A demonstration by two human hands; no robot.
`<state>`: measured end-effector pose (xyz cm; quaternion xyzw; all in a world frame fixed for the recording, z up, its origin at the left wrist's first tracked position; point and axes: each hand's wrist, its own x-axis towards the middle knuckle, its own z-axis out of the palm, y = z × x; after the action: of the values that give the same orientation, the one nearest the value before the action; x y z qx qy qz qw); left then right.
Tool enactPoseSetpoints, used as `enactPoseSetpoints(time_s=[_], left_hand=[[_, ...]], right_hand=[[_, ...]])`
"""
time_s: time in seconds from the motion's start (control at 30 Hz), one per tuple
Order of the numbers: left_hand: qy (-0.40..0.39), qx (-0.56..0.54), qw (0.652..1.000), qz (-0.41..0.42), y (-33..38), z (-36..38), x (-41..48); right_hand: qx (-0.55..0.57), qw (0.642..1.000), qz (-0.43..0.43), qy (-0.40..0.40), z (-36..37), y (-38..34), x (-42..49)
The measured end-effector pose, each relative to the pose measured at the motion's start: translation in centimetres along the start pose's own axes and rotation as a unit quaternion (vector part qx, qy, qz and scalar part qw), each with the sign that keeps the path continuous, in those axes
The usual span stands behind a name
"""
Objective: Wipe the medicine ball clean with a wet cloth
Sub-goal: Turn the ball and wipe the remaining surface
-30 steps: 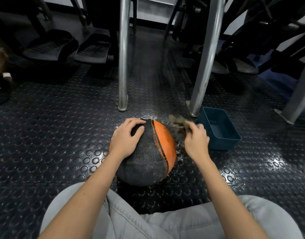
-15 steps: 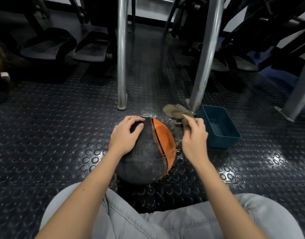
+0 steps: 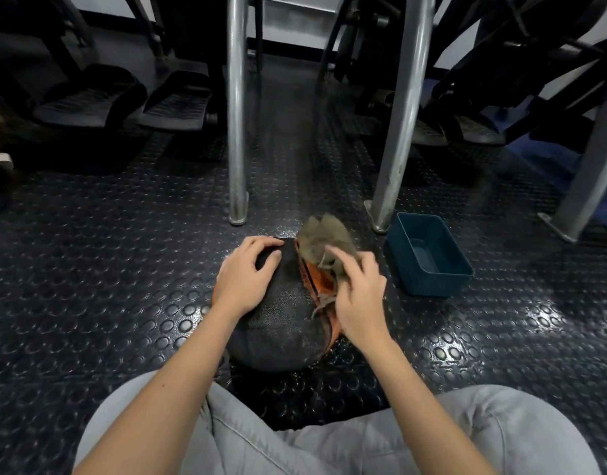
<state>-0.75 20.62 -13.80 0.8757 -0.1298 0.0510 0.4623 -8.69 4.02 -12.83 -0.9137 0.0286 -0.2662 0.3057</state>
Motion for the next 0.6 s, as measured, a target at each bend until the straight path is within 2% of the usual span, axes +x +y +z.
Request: enactPoseSetpoints(time_s=[0.03, 0.1, 0.13, 0.2, 0.27, 0.33, 0.37, 0.43, 0.47, 0.53, 0.6], left_hand=[[0.0, 0.002, 1.0, 0.002, 0.2, 0.1, 0.0], [-0.001, 0.009, 1.0, 0.01, 0.6, 0.2, -0.2], [0.0, 0.014, 1.0, 0.012, 0.7, 0.3, -0.1], [-0.006, 0.029, 0.999, 0.017, 1.2, 0.4, -0.1], [-0.007, 0.038, 0.999, 0.022, 1.5, 0.6, 0.2], [-0.014, 0.047, 0.999, 0.022, 1.5, 0.8, 0.5], [-0.019, 0.051, 0.998, 0.025, 1.6, 0.9, 0.5], [-0.019, 0.048, 0.998, 0.031, 1.5, 1.0, 0.4], [-0.016, 0.041, 0.999, 0.03, 1.6, 1.0, 0.4], [-0.012, 0.033, 0.999, 0.032, 1.6, 0.9, 0.0], [-0.013, 0.042, 0.998, 0.037, 1.7, 0.9, -0.1]], right_hand=[[-0.016, 0.999, 0.011, -0.035, 0.6, 0.8, -0.5], [-0.043, 0.988, 0.118, -0.088, 0.8, 2.7, -0.4], [-0.065, 0.979, 0.162, -0.1, 0.4, 3.3, 0.2], [-0.096, 0.974, 0.185, -0.09, -0.7, 3.6, 1.3], [-0.059, 0.988, 0.137, -0.026, -1.8, 2.6, 2.5], [0.027, 0.996, 0.077, 0.016, -2.4, 1.1, 2.6], [0.057, 0.997, 0.046, 0.017, -2.1, 0.8, 2.0], [0.034, 0.999, 0.02, -0.029, -0.9, 1.1, 0.1], [0.005, 0.997, 0.052, -0.059, -0.3, 2.1, -0.7], [-0.068, 0.976, 0.179, -0.107, -0.2, 4.4, -1.2], [-0.134, 0.954, 0.238, -0.122, -1.0, 5.7, -0.7]])
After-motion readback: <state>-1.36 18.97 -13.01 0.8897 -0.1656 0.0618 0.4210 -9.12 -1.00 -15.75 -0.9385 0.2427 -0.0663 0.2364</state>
